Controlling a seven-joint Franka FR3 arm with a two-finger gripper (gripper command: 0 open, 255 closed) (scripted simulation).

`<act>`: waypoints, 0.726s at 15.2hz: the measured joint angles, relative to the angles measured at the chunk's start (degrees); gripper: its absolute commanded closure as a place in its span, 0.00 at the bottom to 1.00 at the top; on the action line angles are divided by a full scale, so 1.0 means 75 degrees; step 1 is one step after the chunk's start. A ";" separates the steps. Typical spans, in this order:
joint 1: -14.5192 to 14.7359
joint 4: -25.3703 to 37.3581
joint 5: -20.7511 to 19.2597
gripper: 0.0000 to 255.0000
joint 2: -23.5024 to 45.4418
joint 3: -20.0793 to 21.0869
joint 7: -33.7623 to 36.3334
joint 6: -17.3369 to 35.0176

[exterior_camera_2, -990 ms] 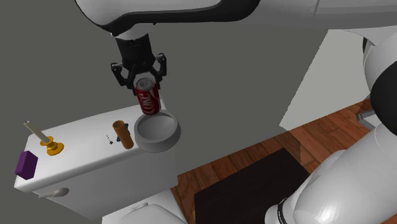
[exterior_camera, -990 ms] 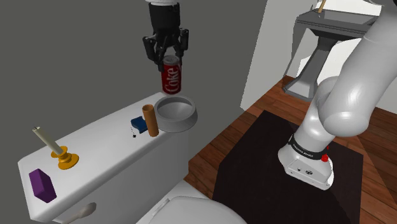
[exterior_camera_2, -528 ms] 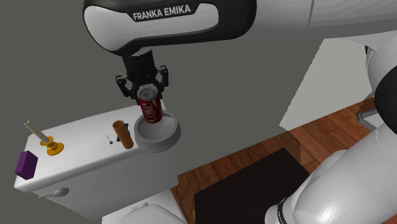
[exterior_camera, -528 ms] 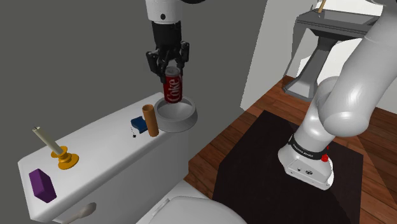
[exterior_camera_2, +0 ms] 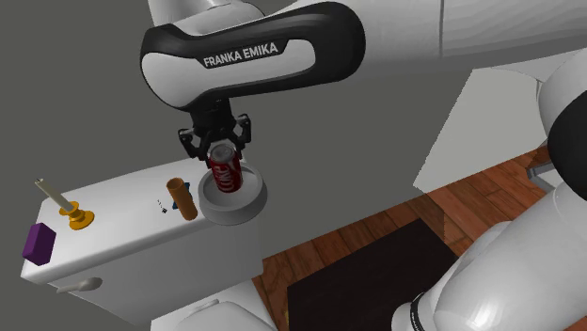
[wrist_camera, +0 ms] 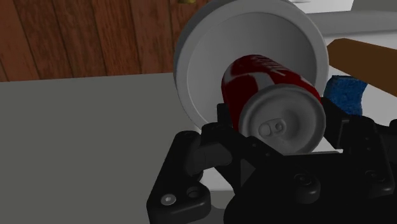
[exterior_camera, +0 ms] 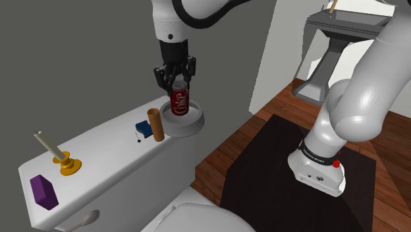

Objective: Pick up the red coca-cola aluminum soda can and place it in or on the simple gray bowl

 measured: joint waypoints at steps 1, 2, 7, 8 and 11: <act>0.0002 -0.0035 0.0000 1.00 -0.0001 0.0003 0.0004 0.0035; 0.0002 -0.0048 -0.0002 1.00 0.0005 0.0003 0.0005 0.0054; 0.0002 -0.0056 -0.0004 0.00 0.0012 0.0003 0.0006 0.0071; 0.0003 -0.0055 -0.0005 0.00 0.0012 0.0003 0.0006 0.0071; 0.0003 -0.0053 -0.0005 0.00 0.0012 0.0003 0.0006 0.0072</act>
